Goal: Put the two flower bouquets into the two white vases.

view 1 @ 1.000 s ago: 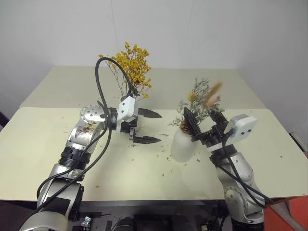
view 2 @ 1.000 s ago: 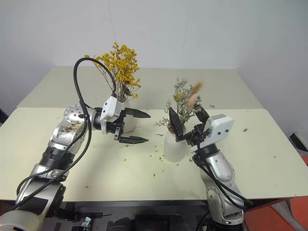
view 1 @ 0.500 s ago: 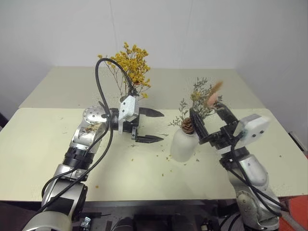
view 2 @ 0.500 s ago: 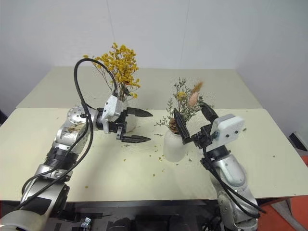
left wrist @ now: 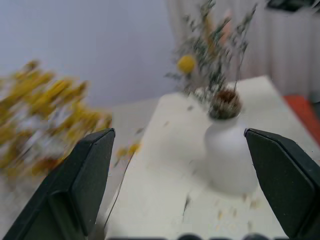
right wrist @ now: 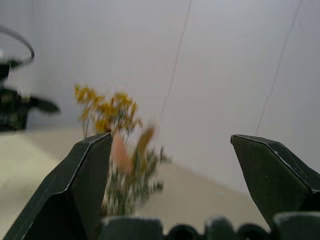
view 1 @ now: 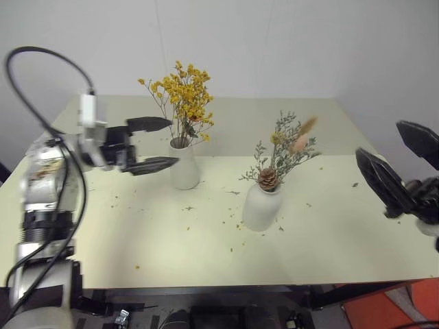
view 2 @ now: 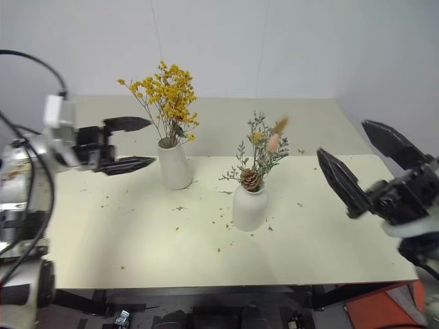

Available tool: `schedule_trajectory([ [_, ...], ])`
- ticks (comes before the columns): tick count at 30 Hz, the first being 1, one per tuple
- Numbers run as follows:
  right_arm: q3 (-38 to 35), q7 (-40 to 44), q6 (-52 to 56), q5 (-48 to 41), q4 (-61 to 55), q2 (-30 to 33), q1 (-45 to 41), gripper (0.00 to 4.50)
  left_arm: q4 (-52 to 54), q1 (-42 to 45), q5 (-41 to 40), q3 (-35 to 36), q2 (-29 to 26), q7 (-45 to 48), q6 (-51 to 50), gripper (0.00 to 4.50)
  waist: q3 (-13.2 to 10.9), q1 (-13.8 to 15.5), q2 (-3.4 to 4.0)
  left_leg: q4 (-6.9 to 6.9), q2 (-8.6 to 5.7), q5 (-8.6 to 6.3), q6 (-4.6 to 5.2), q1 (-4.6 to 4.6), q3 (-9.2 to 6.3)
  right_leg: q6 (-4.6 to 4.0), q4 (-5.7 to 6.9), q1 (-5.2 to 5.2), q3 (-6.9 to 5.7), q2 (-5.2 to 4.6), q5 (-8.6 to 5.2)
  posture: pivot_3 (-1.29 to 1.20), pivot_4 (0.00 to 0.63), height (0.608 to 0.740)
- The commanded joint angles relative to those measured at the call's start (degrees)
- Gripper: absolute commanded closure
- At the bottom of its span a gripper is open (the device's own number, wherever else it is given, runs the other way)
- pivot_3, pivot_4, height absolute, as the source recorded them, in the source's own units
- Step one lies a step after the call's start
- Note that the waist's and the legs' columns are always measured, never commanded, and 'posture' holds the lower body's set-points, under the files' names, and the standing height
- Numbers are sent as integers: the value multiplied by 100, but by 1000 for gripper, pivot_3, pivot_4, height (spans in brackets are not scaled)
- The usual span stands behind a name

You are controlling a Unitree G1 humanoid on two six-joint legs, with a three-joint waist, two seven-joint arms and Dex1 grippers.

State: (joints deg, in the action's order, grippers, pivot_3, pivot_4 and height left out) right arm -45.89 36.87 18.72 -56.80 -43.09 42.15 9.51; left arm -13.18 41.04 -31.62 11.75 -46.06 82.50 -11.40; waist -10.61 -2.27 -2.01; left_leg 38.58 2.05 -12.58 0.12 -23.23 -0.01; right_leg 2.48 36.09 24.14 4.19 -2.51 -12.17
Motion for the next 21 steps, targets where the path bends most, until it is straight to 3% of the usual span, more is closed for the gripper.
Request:
schedule_trajectory([
  [1,-536,1134,86,225,277,324,839,43,198,-510,-5,442,-462,27,49,0,2,6,-3,0,2,0,0,3,0,0,1,-2,-1,1,0,0,150,740],
  [7,-192,2011,-60,1148,934,733,1443,43,306,-1294,-88,1000,-947,-62,78,0,8,10,-12,10,10,0,-1,6,8,-37,0,0,-2,-3,-21,0,150,740],
  [21,-57,2840,-37,1598,1690,1286,846,43,1285,-2472,-251,1581,-922,-757,-188,0,7,120,-11,1,15,-1,-2,1,18,-41,-2,12,-4,-3,-25,0,150,740],
])
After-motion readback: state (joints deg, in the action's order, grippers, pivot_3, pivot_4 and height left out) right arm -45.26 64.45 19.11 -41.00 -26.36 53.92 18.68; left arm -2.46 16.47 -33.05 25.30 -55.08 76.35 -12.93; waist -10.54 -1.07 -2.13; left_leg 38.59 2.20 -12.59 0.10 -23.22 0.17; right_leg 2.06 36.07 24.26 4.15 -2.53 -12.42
